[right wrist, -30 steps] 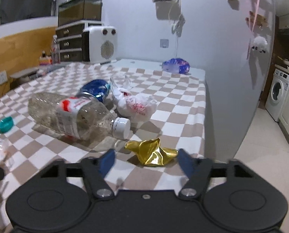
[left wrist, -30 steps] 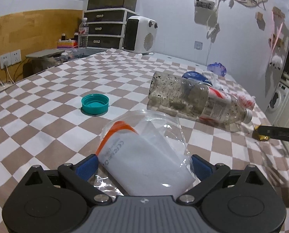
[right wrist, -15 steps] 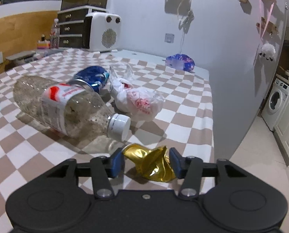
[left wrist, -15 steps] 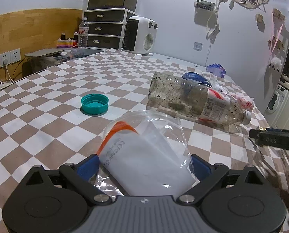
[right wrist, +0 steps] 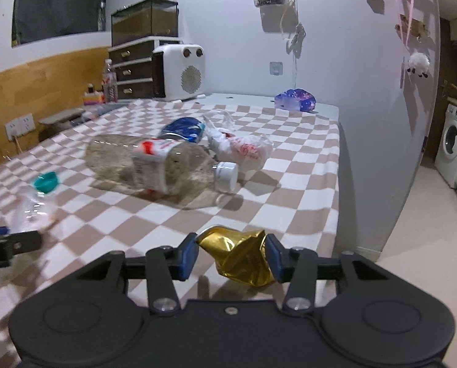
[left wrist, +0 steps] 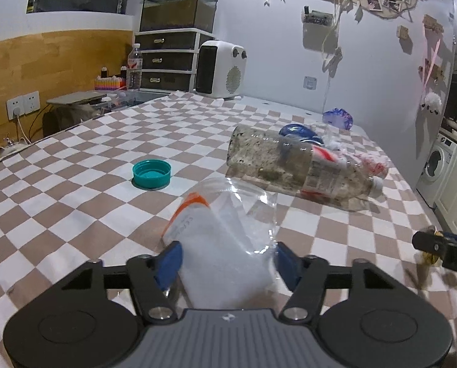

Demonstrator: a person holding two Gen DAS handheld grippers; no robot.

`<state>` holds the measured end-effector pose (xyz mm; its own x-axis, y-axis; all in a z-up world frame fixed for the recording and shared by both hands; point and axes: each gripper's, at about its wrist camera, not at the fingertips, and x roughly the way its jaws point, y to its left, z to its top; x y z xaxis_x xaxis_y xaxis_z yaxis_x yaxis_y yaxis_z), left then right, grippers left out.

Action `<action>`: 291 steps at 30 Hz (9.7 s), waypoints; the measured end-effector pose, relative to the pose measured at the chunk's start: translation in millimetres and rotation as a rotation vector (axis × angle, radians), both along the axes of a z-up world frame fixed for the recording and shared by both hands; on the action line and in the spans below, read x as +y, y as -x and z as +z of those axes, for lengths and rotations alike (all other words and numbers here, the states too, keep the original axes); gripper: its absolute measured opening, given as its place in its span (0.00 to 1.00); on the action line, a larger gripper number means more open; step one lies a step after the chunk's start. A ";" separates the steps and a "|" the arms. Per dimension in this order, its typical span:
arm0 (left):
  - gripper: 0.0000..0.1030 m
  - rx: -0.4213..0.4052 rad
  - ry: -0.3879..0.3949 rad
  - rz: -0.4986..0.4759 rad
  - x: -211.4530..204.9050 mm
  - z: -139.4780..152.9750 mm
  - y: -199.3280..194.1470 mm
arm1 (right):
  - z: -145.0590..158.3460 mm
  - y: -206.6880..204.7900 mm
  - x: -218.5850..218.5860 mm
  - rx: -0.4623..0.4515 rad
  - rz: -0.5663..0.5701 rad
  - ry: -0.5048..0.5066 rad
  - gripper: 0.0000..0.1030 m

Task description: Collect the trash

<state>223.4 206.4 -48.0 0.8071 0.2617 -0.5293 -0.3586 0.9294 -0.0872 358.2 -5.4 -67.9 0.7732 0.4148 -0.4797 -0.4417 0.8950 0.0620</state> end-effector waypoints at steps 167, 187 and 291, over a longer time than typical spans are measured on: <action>0.28 0.439 0.348 -0.418 -320.2 -377.1 -186.0 | -383.7 -57.2 -300.9 0.661 -0.608 -0.309 0.23; 0.59 0.601 0.197 -0.399 -334.5 -392.9 -198.9 | -391.6 -70.4 -301.2 0.662 -0.630 -0.262 0.48; 1.00 -0.233 -0.148 -0.431 -217.5 73.8 127.5 | 32.2 238.1 -260.2 -0.197 -0.455 -0.145 1.00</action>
